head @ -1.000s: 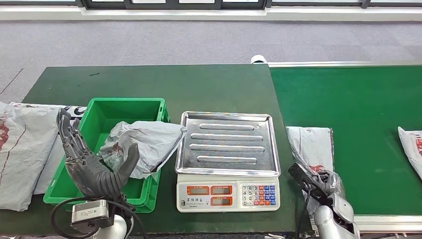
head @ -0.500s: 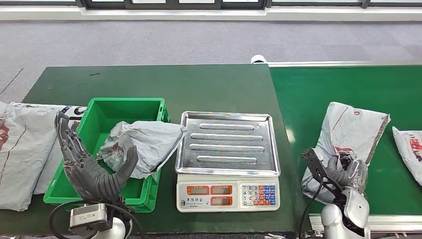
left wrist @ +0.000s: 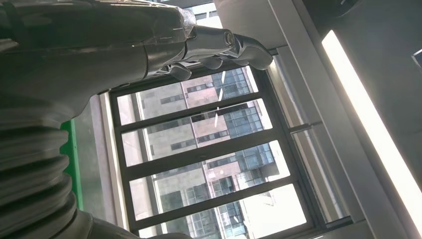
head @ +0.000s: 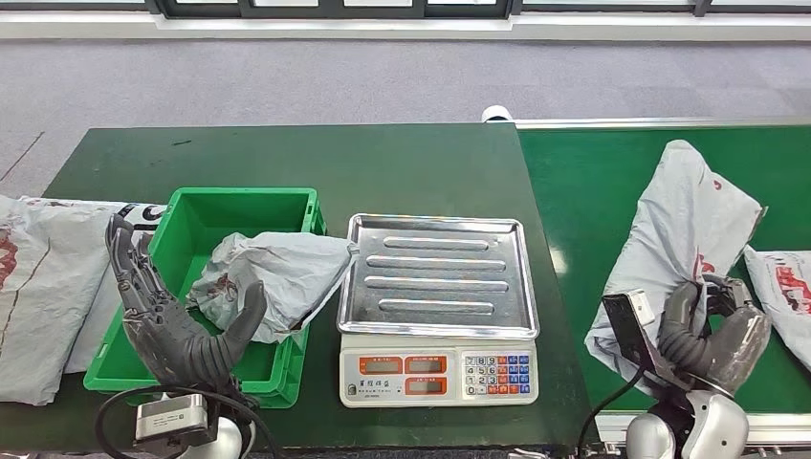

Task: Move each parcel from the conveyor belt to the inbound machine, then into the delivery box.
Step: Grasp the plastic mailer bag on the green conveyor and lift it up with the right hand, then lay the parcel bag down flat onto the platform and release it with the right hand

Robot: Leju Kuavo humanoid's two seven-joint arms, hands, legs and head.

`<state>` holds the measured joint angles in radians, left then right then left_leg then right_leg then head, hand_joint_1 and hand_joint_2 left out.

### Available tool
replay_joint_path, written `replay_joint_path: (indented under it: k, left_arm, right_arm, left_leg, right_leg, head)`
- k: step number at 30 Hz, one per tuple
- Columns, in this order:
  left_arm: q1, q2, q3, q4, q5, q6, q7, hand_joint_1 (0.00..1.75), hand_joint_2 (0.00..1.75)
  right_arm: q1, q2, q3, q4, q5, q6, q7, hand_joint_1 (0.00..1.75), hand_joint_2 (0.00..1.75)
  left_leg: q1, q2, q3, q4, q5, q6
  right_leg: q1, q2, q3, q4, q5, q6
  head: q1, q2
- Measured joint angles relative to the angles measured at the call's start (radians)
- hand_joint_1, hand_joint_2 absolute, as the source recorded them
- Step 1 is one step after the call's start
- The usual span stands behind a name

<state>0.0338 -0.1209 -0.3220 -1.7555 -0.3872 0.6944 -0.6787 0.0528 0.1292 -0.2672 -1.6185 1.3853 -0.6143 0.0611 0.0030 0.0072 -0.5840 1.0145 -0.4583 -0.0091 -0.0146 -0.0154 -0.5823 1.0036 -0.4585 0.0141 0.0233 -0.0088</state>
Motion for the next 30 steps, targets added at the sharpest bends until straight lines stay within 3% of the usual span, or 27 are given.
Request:
replay_joint_path:
  k: [4,13,22,30]
  left_arm:
    - [-0.002,0.0,-0.001,0.008,0.013,-0.001,-0.011,0.0,1.75]
    - [-0.023,0.0,-0.02,0.035,0.032,-0.001,-0.022,0.0,1.75]
    - [-0.03,0.0,-0.022,0.045,0.033,-0.001,-0.023,0.0,1.75]
    - [-0.044,-0.001,-0.036,0.056,0.042,0.0,-0.022,0.0,1.75]
  right_arm:
    - [0.015,0.01,0.041,-0.038,-0.006,-0.023,-0.057,1.75,1.75]
    - [-0.014,0.015,0.26,-0.027,-0.024,0.017,-0.085,1.75,1.75]
    - [-0.025,0.015,0.323,-0.006,-0.027,0.02,-0.083,1.75,1.75]
    - [-0.107,0.016,0.442,0.121,-0.039,0.11,-0.081,1.75,1.75]
  left_leg:
    - [0.0,0.0,0.0,0.0,0.0,0.0]
    - [0.001,0.0,0.0,0.0,0.001,-0.001]
    - [0.0,0.0,0.0,0.0,0.001,0.0]
    - [0.001,0.003,0.001,0.0,0.001,-0.001]
  right_leg:
    - [0.0,0.0,0.0,0.0,0.001,0.0]
    - [0.001,0.0,0.0,0.001,0.001,-0.001]
    - [0.0,0.0,0.0,0.0,0.001,-0.001]
    - [0.001,0.002,-0.001,0.001,0.001,-0.001]
  head:
    - [0.0,0.0]
    - [0.0,0.0]
    - [0.0,0.0]
    - [0.0,0.0]
